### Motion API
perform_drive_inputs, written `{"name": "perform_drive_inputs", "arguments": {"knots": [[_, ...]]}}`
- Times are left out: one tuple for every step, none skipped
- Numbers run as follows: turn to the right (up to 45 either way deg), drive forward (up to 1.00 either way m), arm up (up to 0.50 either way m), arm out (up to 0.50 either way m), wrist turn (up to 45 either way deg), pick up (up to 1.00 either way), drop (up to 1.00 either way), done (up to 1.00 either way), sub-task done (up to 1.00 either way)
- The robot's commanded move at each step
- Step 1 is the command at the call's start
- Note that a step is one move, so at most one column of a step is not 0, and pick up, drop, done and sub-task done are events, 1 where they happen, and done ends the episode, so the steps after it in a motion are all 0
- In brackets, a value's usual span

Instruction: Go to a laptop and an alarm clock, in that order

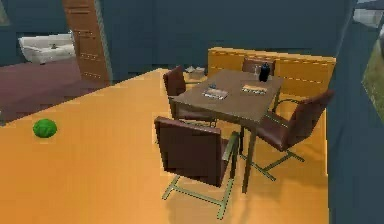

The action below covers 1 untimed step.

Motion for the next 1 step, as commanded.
{"name": "perform_drive_inputs", "arguments": {"knots": [[45.0, 0.00, 0.00, 0.00, 0.0, 0.00, 0.00, 0.00, 0.00]]}}
